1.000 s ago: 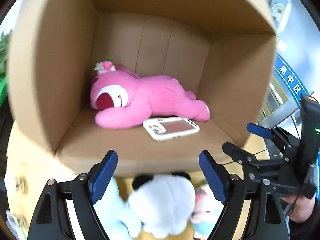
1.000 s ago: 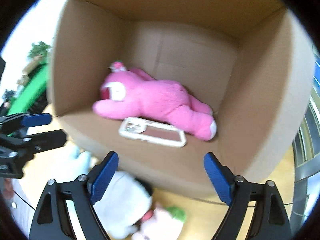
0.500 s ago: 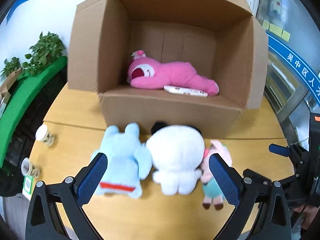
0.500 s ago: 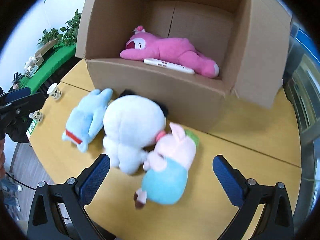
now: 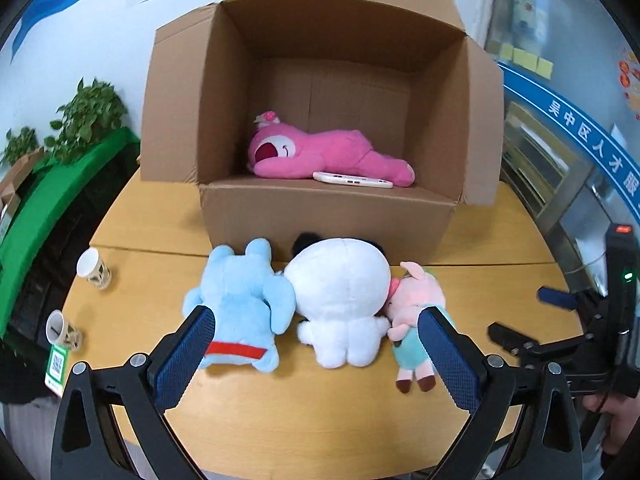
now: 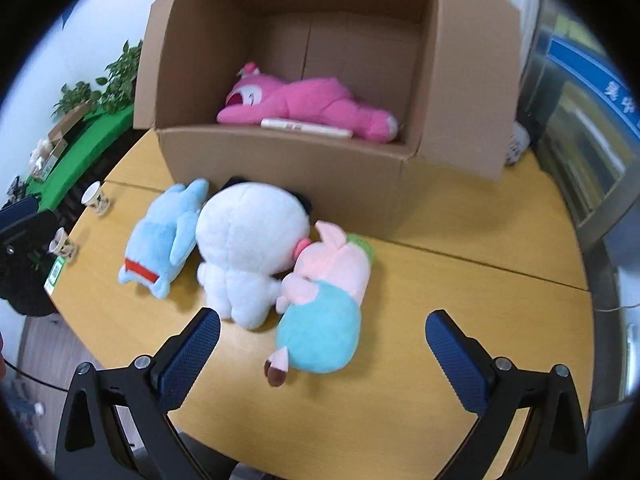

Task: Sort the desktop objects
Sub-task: 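Move both tools toward the light blue plush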

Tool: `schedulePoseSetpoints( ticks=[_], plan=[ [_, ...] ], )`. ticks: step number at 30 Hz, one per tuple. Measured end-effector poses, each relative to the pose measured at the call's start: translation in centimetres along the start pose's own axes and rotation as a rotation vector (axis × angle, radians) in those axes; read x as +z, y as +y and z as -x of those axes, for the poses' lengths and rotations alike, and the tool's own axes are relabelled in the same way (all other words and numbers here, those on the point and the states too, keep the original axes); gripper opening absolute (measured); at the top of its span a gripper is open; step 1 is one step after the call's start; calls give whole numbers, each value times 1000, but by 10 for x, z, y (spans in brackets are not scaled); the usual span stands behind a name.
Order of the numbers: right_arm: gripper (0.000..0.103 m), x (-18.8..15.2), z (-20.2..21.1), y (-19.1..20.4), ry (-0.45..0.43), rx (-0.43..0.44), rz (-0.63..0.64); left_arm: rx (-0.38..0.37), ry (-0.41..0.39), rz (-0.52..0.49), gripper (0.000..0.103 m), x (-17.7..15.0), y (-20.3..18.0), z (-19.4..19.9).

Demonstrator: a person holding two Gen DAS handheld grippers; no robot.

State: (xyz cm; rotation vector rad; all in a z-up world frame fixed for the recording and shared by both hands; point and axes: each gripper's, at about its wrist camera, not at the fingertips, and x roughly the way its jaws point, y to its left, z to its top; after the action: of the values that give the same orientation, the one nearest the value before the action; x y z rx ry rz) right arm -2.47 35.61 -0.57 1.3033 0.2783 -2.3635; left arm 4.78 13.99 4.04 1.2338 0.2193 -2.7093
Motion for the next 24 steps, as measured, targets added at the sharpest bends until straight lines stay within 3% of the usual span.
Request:
schedulePoseSetpoints(
  ticks=[8,15,24],
  plan=[
    [103,1,19,16,-34,-7,-43,-45,26,8,103,12,22,-15],
    [103,-11,15,35,21,-31,-81,-109,25,-10,103,3,46,-14],
    [103,-26,0,79,100,-29,-112,-156,91,-13,103,-10,93,-27]
  ],
)
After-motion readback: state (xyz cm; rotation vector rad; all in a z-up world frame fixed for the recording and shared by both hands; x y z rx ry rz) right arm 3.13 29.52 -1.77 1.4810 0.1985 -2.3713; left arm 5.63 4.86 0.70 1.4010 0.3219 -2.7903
